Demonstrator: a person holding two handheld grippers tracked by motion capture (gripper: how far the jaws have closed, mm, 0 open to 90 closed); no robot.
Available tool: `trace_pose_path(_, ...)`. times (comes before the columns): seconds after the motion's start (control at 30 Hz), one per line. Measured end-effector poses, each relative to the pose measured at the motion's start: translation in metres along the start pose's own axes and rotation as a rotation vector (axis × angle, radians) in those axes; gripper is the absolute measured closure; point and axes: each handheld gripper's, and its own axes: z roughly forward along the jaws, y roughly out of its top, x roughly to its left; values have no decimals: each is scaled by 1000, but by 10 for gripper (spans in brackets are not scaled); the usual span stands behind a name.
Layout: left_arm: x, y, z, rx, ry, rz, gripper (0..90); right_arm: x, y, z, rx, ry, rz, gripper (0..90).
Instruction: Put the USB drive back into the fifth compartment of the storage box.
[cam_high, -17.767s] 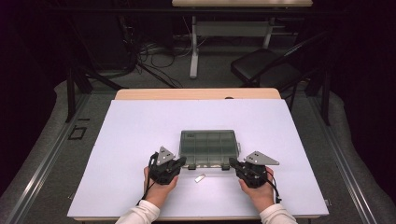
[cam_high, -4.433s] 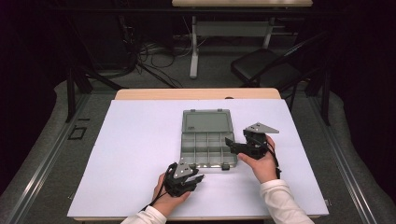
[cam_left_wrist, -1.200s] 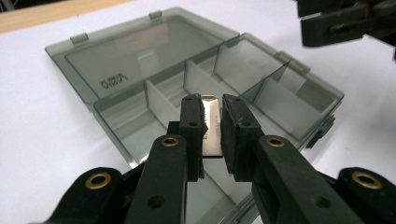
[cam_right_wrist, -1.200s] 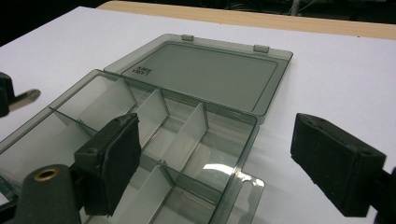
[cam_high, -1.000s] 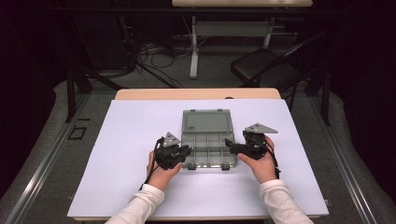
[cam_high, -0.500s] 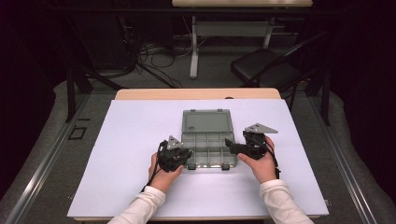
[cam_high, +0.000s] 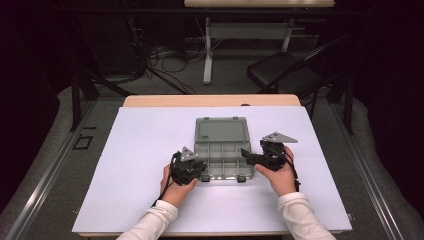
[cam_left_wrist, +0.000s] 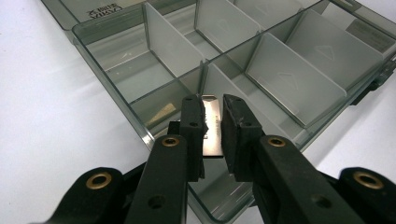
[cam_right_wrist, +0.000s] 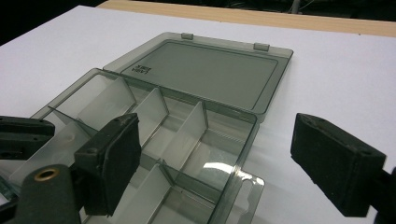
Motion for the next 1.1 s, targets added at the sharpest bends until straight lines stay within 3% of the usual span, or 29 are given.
trace_pose_path(0.03,0,0,-1,-5,-5,-14,785,0,0,0,0,-1,0,157)
trace_pose_path(0.17,0,3,-8,-39,8,-2,715,-1,0,0,0,0,2,157)
trace_pose_path(0.4,5,15,-25,-119,9,-21,465,0,0,0,1,-2,-3,157)
trace_pose_path(0.47,6,20,-30,-125,23,-13,417,-1,0,0,1,-3,-1,157)
trace_pose_path(0.53,9,26,-35,-172,24,29,367,0,0,0,-1,-4,1,157)
trace_pose_path(0.6,11,30,-38,-201,18,42,342,0,0,0,1,-6,-4,157)
trace_pose_path(0.7,17,35,-39,-185,31,14,337,1,-1,1,7,-4,-5,157)
trace_pose_path(0.8,24,37,-36,-156,-15,-56,334,2,-2,2,12,-2,-10,157)
trace_pose_path(1.0,37,41,-25,-139,-5,-64,237,-1,-1,1,5,-6,0,157)
trace_pose_path(1.1,41,42,-18,-103,6,-68,202,-1,-2,1,9,-6,2,157)
